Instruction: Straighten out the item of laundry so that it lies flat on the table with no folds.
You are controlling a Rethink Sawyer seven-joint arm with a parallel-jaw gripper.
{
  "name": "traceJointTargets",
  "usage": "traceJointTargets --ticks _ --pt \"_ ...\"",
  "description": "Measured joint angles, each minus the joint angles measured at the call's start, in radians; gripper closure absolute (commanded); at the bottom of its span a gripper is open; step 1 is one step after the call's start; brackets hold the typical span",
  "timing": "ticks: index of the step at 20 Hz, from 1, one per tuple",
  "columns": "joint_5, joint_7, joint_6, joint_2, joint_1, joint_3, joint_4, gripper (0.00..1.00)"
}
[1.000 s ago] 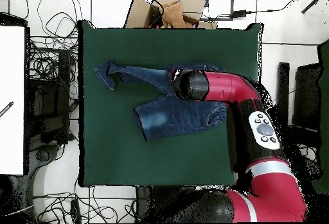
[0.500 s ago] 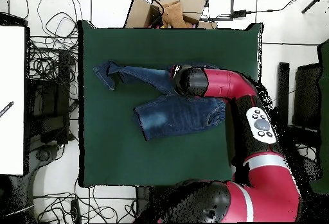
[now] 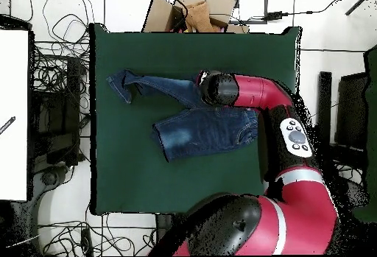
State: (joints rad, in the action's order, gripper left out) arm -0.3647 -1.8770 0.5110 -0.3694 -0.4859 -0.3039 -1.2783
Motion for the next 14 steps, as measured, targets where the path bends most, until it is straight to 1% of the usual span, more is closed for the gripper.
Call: traceJointTargets --ticks 6,14 --pt "0.0 0.0 0.0 0.02 0.0 0.0 0.03 1.0" --pt "0.0 0.0 0.004 0.02 -0.017 0.0 0.056 1.0"
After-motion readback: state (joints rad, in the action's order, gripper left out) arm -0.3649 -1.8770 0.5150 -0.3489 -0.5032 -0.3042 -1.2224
